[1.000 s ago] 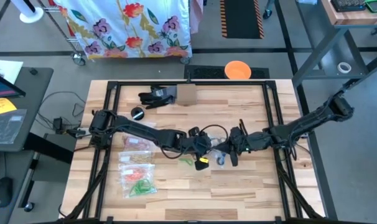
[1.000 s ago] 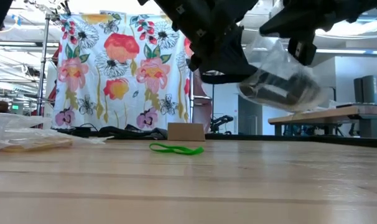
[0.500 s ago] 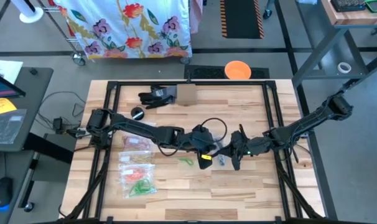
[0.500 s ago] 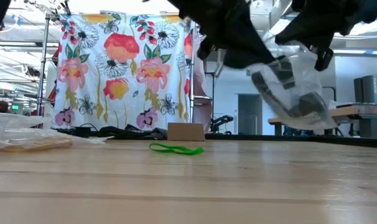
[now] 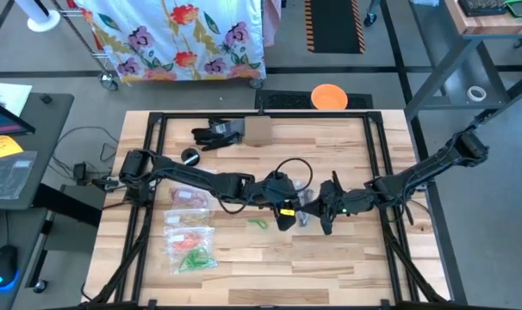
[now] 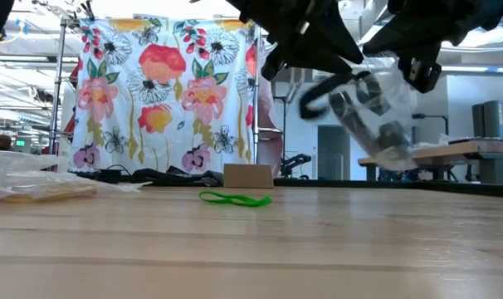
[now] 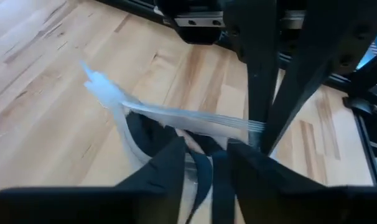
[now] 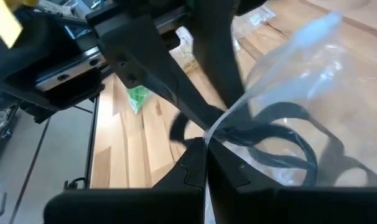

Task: Sort rubber bands
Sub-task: Put the black rubber band into the transparent zip bag

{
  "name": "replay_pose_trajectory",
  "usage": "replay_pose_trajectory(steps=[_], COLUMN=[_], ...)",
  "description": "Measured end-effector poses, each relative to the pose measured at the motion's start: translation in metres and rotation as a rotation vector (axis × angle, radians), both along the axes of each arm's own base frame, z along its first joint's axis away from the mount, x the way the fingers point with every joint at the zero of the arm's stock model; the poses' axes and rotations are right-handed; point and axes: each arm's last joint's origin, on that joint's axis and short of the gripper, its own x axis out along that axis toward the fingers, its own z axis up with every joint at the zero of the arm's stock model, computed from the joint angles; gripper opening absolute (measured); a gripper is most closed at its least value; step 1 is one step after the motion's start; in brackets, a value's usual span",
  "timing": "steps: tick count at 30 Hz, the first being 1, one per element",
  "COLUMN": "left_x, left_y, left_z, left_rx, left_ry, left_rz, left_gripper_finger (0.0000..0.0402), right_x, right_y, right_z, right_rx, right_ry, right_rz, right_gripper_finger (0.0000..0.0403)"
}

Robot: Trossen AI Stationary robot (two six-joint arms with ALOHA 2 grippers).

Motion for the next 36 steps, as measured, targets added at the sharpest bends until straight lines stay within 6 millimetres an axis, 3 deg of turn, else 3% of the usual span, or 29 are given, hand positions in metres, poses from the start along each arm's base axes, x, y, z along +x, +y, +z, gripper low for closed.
replay_pose_trajectory(steps=[7, 13, 20, 27, 31, 36], left_x=[-0.005, -0.031, -0.057, -0.047, -0.036, -0.025], left_y=[0.001, -0.009, -0.036, -0.064, -0.058, -0.052], left_z=[0.01, 0.036, 0.038, 0.005, -0.014, -0.028], left_rx=[0.038, 0.118, 0.247, 0.265, 0.252, 0.194], left_ry=[-0.001, 0.048, 0.19, 0.214, 0.229, 0.238], left_rz=[-0.016, -0.073, -0.105, -0.02, 0.08, 0.051], left_gripper_finger=[0.0158, 0.0161, 0.0162, 0.0162, 0.0162, 0.0162], right_x=[0.0, 0.0, 0.0, 0.0, 0.0, 0.0], right_y=[0.0, 0.0, 0.001, 0.0, 0.001, 0.001], right_z=[0.0, 0.0, 0.0, 0.001, 0.002, 0.002], right_rx=[-0.003, -0.01, -0.007, -0.005, -0.002, -0.004], right_ry=[-0.002, 0.004, -0.002, -0.009, -0.015, -0.019], right_rz=[0.001, 0.007, 0.008, 0.007, 0.007, 0.009], right_gripper_finger=[0.0, 0.0, 0.0, 0.0, 0.0, 0.0])
